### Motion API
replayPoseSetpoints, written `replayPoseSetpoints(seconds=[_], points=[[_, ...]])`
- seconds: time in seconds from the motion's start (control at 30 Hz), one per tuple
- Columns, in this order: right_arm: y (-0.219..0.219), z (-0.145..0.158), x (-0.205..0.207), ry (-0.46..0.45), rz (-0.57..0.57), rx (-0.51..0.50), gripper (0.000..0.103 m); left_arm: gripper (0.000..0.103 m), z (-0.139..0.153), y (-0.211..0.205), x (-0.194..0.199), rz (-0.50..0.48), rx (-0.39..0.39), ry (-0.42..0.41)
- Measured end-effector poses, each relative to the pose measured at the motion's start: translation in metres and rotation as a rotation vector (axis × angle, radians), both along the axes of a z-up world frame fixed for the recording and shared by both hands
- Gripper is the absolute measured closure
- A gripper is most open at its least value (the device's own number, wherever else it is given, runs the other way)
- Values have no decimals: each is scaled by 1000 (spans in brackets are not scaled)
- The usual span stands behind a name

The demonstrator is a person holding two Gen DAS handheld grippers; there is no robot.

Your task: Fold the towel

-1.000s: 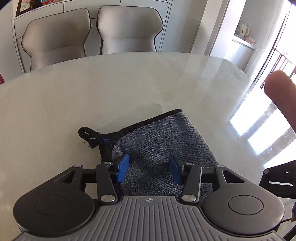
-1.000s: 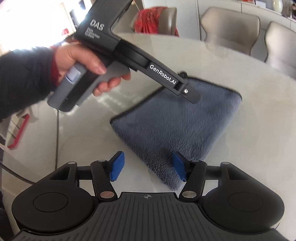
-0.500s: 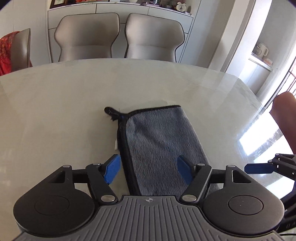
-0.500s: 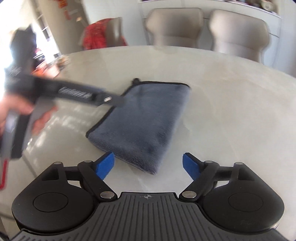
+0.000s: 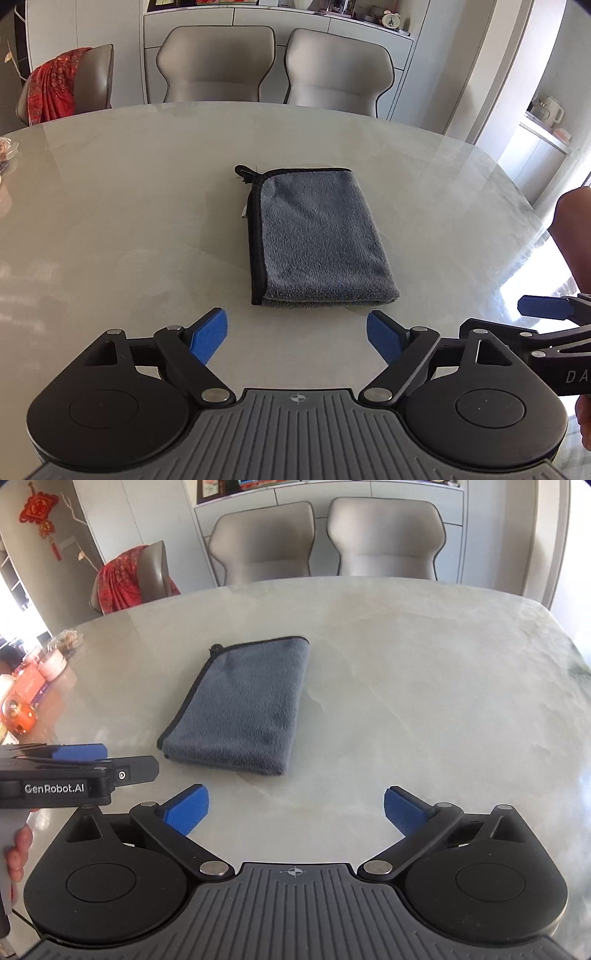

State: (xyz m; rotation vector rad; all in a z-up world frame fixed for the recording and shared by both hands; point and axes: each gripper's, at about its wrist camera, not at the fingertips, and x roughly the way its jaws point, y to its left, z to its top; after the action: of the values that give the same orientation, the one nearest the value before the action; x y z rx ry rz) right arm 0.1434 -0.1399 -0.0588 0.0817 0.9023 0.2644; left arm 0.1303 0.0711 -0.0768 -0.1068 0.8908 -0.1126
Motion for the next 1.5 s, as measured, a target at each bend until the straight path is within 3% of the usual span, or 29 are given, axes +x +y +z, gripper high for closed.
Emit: replayPoseSetpoints(seconds=[0.37,0.83,1.0,1.5], points=[[9,34,-55,-150,-10,-63,1,12,31,-2,-43,18,36,-74],[17,42,-86,-180,-29,-68,1,11,43,-1,-76,52,59,-121],[19,42,-89,-180,-32,-67,1,11,43,0,-79,56,100,-117],[18,34,-87,-149,-45,-81,1,10,42,0,-75,44,109,-120]])
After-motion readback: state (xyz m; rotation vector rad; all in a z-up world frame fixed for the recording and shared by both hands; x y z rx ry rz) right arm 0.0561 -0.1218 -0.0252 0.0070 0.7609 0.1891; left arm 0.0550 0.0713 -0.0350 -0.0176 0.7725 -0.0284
